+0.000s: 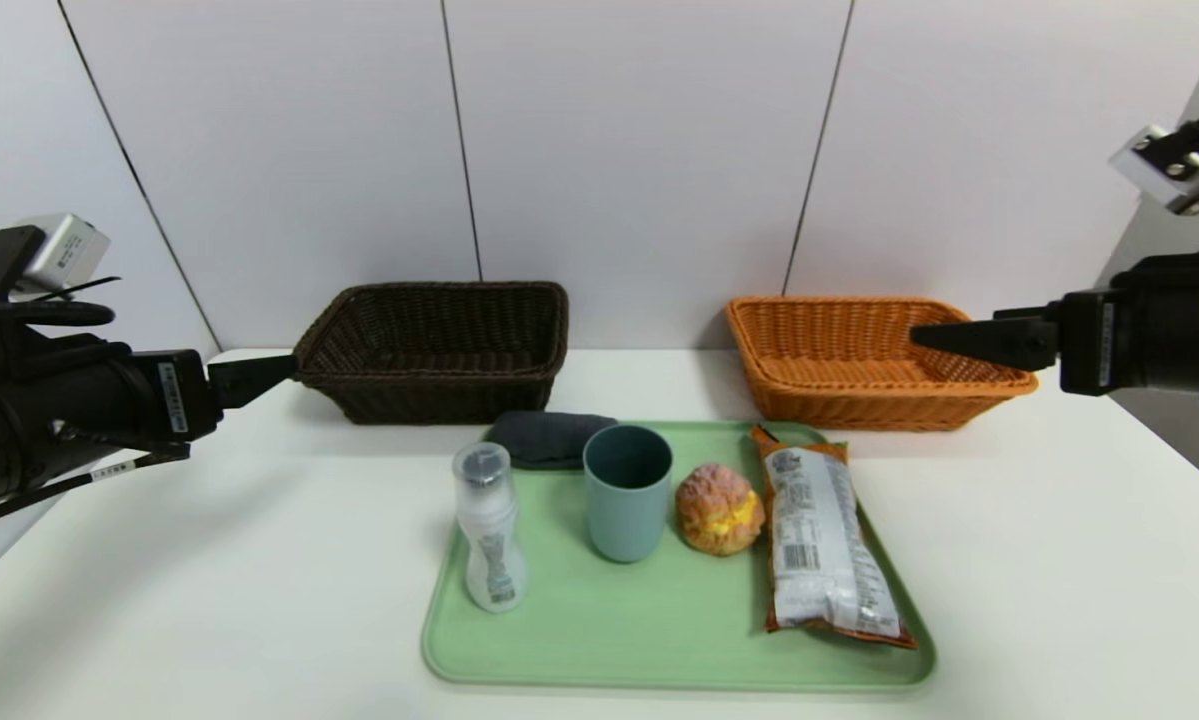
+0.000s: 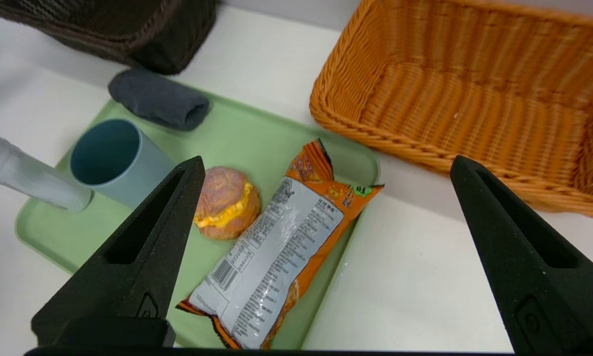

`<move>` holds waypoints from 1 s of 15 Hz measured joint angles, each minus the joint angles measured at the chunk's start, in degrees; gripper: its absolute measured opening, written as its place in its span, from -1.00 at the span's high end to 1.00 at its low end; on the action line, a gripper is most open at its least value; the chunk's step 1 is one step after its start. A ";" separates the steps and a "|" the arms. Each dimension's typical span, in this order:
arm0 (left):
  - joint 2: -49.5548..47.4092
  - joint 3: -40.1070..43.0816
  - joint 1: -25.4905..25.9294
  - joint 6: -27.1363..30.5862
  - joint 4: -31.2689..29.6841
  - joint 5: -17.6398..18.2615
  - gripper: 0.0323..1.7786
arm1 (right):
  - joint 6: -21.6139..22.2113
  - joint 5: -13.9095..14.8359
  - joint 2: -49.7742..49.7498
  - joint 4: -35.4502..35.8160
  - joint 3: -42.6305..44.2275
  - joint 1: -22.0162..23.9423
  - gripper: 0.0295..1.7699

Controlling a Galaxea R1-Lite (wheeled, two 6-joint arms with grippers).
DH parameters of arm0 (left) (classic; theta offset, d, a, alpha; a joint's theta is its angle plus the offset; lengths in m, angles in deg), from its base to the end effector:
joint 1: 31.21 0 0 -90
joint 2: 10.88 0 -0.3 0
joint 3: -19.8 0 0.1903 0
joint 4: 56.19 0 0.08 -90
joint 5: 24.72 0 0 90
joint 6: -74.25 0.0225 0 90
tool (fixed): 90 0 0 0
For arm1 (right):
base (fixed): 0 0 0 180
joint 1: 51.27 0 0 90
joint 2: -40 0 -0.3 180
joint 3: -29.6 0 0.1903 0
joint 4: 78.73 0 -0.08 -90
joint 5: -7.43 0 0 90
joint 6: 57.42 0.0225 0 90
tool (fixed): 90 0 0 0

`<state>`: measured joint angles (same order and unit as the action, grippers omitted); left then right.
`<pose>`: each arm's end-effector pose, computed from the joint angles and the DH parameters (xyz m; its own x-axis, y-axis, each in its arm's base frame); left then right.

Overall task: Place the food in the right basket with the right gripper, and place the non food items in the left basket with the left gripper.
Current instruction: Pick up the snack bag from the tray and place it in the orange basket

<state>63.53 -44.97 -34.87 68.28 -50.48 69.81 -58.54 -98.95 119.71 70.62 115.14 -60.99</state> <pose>0.2052 -0.0149 0.2300 0.9543 -0.1402 -0.2639 0.1114 0.9864 -0.1211 0.2236 0.0447 0.2719 0.8107 0.4250 -0.4027 -0.4223 0.9009 0.1006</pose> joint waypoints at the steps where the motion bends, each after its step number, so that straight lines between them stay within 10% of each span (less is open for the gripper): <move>1: 0.54 -0.61 -0.02 -0.02 0.24 -0.10 -0.90 | 0.07 1.46 2.26 -4.75 3.71 -1.21 -0.93; 6: 1.72 -0.88 0.00 -0.04 -0.09 -0.43 -0.90 | 2.80 6.53 13.47 -27.86 17.20 -7.80 -0.93; 15: -0.02 2.60 0.05 -0.04 -0.52 -0.62 -0.90 | 5.13 9.57 24.09 -28.64 15.41 -9.58 -0.93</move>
<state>63.50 -42.37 -34.82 68.24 -51.01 69.19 -53.41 -89.38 143.80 41.99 130.55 -70.57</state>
